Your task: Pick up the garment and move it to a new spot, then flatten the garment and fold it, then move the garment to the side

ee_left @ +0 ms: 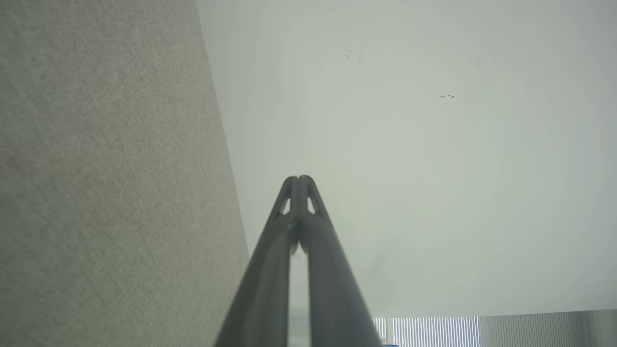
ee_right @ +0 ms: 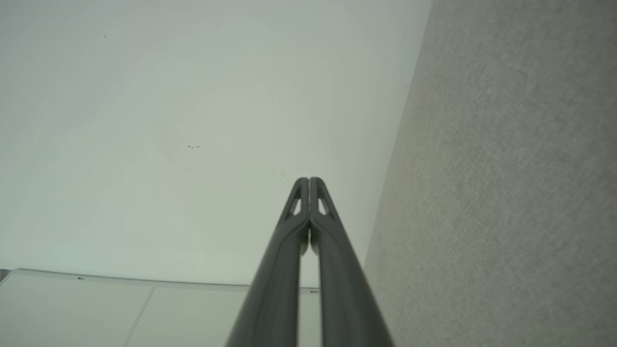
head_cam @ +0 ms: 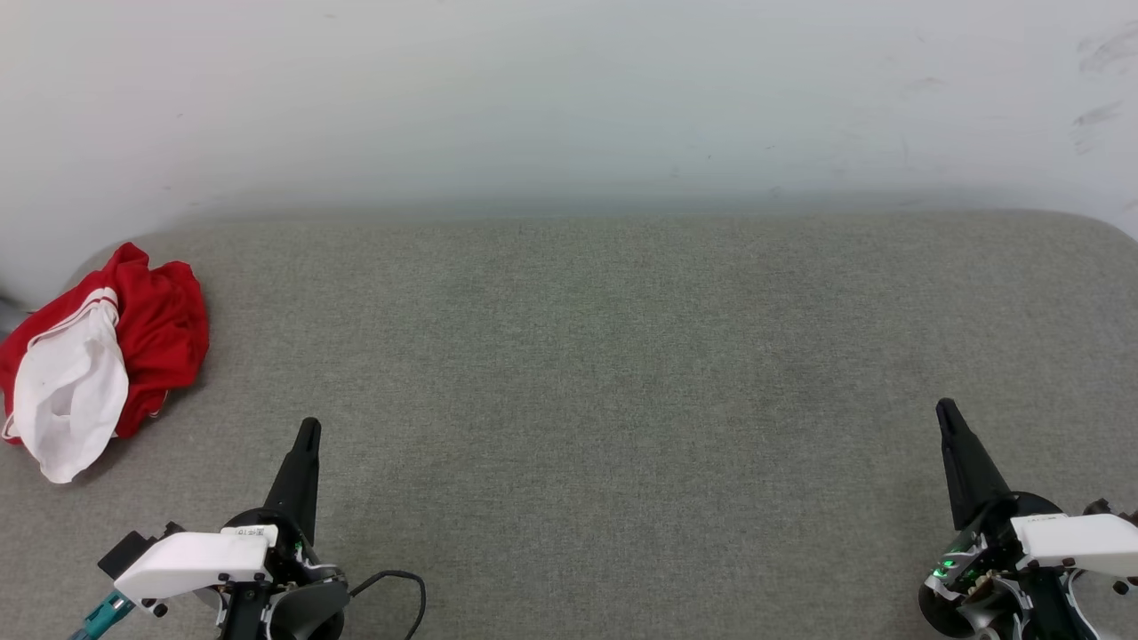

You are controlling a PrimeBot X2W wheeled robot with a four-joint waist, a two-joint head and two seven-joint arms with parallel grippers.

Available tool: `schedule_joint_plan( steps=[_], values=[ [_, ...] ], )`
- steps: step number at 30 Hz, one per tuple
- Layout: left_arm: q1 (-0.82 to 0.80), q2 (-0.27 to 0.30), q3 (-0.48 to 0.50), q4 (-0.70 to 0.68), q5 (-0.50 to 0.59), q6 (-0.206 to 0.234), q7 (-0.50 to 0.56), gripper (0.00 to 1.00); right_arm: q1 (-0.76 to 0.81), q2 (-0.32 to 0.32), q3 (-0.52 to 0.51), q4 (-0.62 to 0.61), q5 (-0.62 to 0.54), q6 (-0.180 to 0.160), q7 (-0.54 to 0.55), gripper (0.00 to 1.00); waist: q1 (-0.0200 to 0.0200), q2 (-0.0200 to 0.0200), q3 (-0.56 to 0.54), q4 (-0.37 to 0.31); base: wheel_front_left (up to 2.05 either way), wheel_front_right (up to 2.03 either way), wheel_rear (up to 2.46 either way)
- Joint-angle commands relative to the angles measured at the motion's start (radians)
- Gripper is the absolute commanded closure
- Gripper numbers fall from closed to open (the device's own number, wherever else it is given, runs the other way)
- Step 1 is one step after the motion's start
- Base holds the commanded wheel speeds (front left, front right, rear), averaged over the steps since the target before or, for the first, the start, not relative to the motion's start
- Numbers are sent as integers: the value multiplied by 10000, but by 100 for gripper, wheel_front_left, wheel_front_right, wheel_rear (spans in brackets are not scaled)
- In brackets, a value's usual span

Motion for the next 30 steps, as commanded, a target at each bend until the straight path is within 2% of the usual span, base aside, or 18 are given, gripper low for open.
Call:
schedule_joint_plan(
  steps=[1, 30],
  values=[
    [-74, 5, 25, -8, 0, -13, 21, 100, -110, 30, 2, 7, 39, -3, 8, 100, 0, 0, 0, 0, 0, 0, 0],
    [-74, 5, 23, -8, 1, -13, 21, 100, -110, 31, 2, 7, 40, -3, 8, 100, 0, 0, 0, 0, 0, 0, 0]
  ],
)
